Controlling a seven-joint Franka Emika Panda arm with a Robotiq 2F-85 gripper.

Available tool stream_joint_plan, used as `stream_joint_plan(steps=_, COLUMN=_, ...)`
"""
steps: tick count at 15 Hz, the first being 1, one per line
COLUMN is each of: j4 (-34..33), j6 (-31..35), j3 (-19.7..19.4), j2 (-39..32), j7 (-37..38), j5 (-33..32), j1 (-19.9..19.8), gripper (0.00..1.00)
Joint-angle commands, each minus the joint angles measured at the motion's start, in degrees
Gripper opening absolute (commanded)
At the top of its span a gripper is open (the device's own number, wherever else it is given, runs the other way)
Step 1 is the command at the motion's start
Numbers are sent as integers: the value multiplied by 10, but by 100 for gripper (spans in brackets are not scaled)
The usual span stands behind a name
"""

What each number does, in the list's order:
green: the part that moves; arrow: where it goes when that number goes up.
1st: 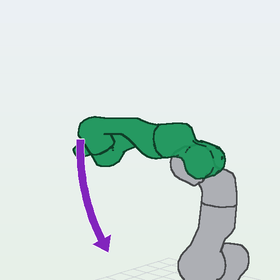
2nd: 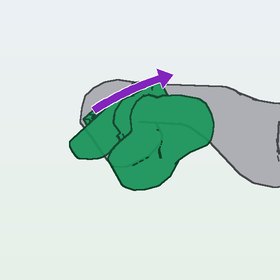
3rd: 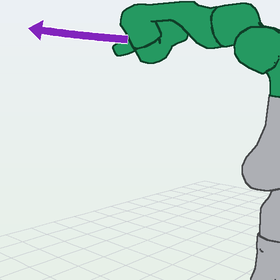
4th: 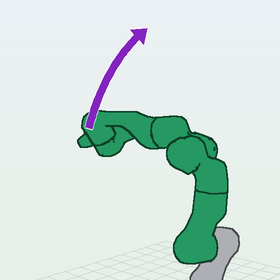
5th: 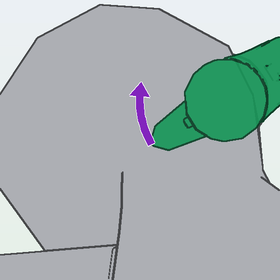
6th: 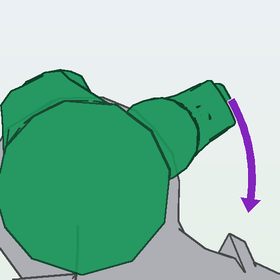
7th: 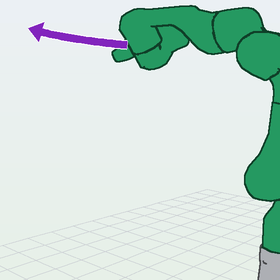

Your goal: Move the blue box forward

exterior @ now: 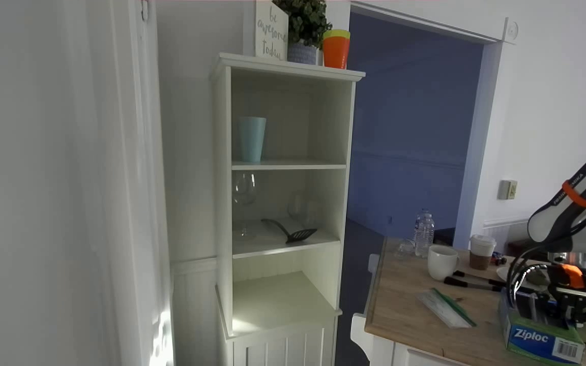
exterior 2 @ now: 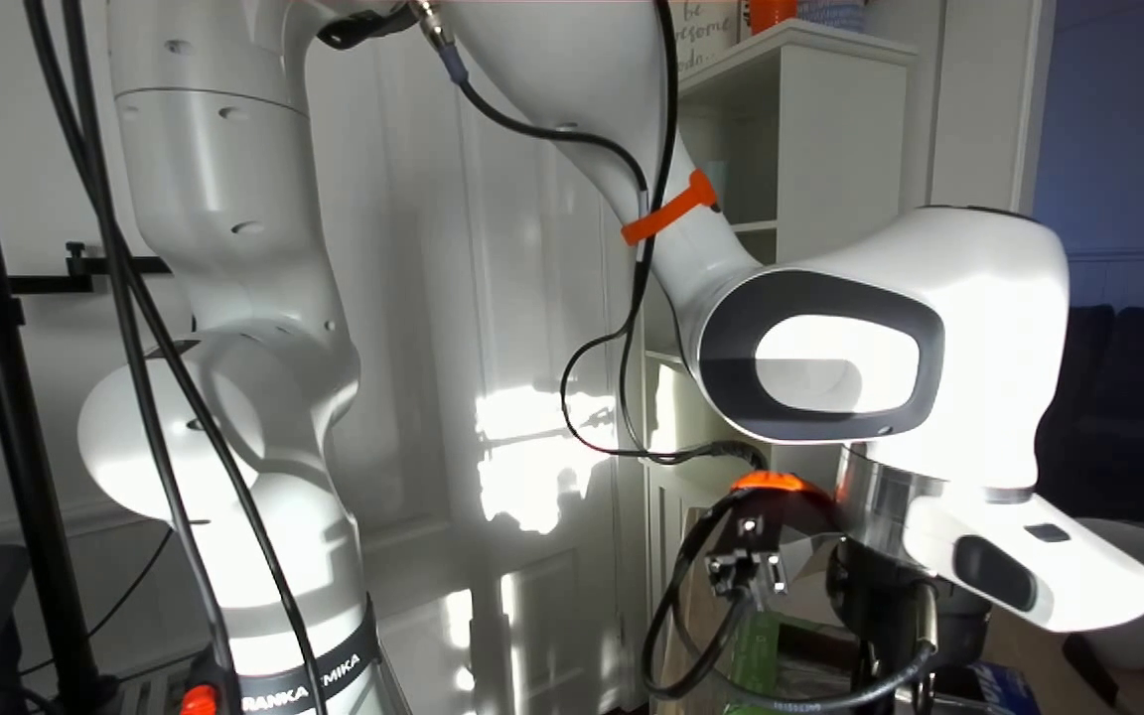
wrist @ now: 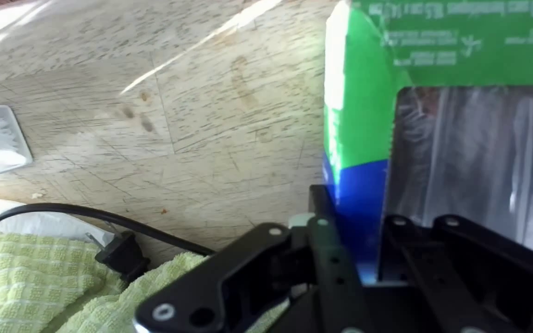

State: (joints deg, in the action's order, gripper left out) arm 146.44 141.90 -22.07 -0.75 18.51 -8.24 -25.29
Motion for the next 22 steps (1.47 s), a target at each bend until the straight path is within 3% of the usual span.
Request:
stream_joint_plan(steps=1, j4=4, j6=-22, j3=-10, j2=34, j7=-7, j5=-10, j1=4, gripper=0)
stream_joint_plan(steps=7, j4=36, j6=-80, j3=1, j2=153, j7=-34, j5=-9, j1=0, gripper=2)
stream_joint_plan(steps=11, j4=59, j6=-172, j3=9, j2=243, j7=-87, j5=19, j1=-1, gripper=2)
stream_joint_plan(steps=13, j4=76, j6=-232, j3=13, j2=288, j7=-139, j5=-2, j1=-3, gripper=2)
stream_joint_plan(steps=18, j4=107, j6=-269, j3=26, j2=347, j7=-183, j5=9, j1=2, gripper=2)
stream_joint_plan(steps=22, j4=88, j6=-253, j3=29, j2=348, j7=-153, j5=82, j1=20, gripper=2)
